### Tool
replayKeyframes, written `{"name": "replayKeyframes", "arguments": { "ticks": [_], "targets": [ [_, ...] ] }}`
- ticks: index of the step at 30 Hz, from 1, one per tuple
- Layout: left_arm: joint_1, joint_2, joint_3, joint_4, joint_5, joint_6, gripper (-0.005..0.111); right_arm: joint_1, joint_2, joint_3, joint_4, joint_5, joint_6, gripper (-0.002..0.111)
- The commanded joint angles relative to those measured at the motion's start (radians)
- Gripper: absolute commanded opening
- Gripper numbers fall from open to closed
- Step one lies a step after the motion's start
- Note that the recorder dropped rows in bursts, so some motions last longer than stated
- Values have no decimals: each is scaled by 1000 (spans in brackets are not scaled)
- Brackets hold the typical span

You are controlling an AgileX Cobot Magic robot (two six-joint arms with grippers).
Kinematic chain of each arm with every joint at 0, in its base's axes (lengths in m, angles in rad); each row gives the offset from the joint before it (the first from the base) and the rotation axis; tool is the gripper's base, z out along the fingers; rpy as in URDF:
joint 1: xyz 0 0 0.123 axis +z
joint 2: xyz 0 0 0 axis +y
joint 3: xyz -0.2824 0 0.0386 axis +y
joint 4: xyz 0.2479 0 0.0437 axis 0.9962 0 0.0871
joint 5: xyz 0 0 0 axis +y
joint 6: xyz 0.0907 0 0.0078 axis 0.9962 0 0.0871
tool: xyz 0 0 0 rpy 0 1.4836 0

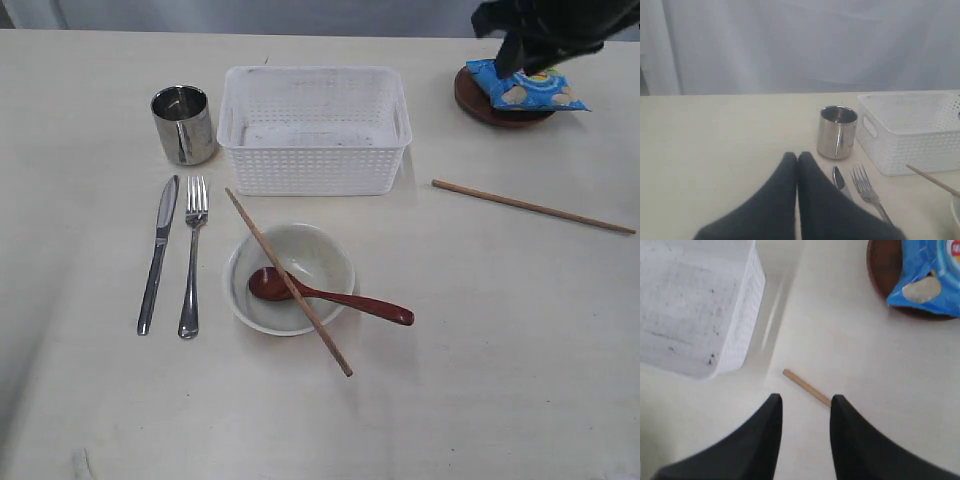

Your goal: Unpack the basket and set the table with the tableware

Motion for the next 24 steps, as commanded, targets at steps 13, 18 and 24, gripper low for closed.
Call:
{"name": "replayKeyframes", "arguments": {
  "ticks": [13,18,24],
  "targets": [
    [-1,-4,3,-3,-11,0,0,117,590,-768,-32,299,114,54],
    [-1,-4,3,-3,-11,0,0,117,663,-769,-27,299,112,54],
    [-1,-4,3,-3,-11,0,0,117,690,-769,-85,249,183,54]
  ]
}}
